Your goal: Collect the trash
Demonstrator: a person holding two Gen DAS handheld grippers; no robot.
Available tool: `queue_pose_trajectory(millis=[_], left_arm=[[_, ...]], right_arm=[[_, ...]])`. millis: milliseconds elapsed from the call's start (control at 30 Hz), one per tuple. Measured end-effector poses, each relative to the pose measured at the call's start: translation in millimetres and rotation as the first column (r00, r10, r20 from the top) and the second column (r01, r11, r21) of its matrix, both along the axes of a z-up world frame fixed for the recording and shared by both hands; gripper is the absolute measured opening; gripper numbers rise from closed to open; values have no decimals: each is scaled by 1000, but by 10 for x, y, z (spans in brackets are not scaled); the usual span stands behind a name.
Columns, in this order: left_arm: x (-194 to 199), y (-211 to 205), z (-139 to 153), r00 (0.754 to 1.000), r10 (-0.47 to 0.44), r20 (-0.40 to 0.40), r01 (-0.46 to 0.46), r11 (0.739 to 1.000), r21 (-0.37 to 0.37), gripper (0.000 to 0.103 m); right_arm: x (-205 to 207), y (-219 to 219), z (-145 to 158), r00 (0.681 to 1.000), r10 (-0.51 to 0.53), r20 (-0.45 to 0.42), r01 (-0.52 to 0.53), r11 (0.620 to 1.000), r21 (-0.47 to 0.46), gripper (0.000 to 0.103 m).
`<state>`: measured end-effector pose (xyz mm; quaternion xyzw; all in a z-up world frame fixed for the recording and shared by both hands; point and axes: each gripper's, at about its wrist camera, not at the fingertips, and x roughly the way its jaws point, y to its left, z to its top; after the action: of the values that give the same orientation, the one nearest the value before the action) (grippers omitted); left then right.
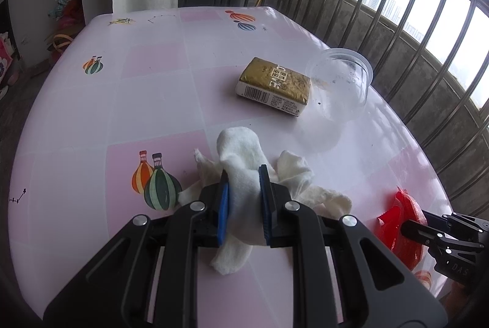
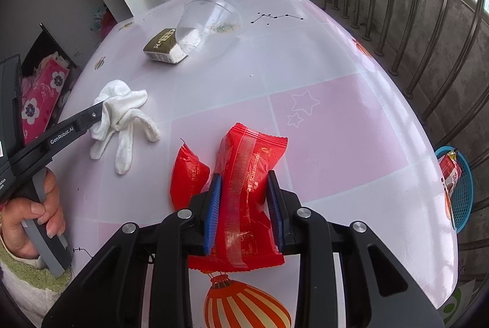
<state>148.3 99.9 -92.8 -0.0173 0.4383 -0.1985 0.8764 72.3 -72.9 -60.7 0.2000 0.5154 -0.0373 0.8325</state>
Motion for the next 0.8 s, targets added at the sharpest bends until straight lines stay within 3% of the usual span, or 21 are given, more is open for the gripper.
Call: queue_pose_trajectory(millis=[433,800], left_arm=[[-90,-48,-13,1000,-26,-8,26,1000,18,16],[-660,-55,-38,995,-69,-74,71,997,12,18]], right_arm=[[-27,-35,-8,1000,-9,9,9,1000,21,29],[-86,-126,-46,998,-44,44,40,994,98,29]])
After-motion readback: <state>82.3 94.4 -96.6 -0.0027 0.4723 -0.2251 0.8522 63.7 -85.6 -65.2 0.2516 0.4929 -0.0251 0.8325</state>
